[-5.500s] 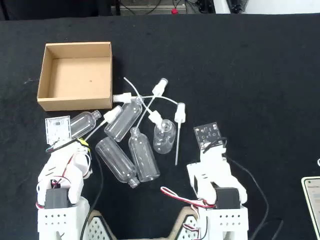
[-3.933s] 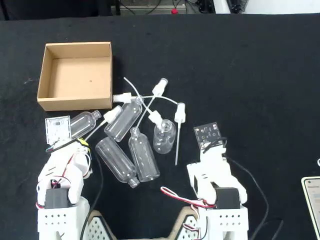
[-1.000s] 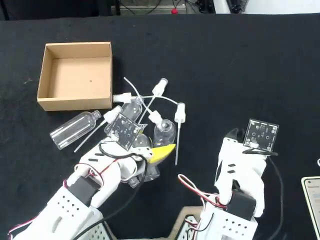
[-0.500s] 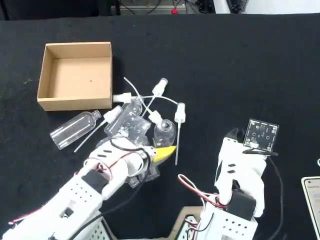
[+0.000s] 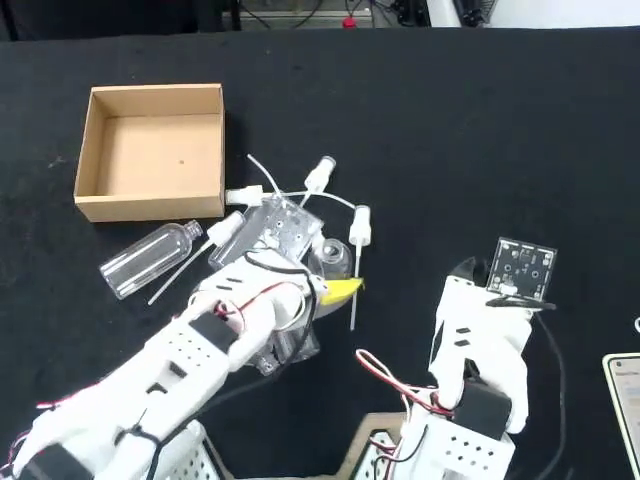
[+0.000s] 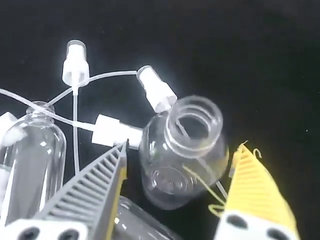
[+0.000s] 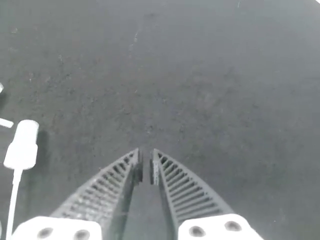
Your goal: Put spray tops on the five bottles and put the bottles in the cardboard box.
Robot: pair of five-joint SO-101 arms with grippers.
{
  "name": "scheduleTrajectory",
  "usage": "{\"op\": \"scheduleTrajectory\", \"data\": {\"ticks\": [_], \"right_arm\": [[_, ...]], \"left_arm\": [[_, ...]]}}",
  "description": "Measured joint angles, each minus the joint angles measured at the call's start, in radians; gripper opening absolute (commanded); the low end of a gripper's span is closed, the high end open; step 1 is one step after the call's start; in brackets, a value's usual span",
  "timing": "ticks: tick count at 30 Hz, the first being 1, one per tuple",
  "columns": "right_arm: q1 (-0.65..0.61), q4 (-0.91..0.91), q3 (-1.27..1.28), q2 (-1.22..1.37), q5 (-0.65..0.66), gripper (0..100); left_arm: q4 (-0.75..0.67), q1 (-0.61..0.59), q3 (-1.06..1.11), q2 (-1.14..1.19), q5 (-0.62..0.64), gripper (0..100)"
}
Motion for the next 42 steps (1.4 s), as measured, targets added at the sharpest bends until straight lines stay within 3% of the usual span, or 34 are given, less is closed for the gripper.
{"op": "scheduleTrajectory", "data": {"ticks": [8, 15, 26, 29, 35, 42], "right_arm": [[0.000, 0.000, 0.000, 0.000, -0.002, 4.1], [0.000, 0.000, 0.006, 0.000, 0.000, 4.1], [0.000, 0.000, 0.023, 0.000, -0.002, 4.2], [0.000, 0.000, 0.026, 0.000, -0.002, 4.2], [0.000, 0.000, 0.026, 0.000, -0.002, 4.2], [0.000, 0.000, 0.025, 0.000, -0.002, 4.3]], "left_arm": [[-0.015, 0.003, -0.020, 0.046, -0.002, 22], [-0.118, 0.003, -0.020, 0.057, -0.002, 22], [-0.101, 0.003, -0.020, 0.012, -0.002, 22], [0.035, 0.003, -0.029, -0.094, -0.029, 22], [0.468, -0.043, -0.169, -0.385, -0.152, 22], [0.865, -0.388, -0.287, -0.698, -0.169, 22]]}}
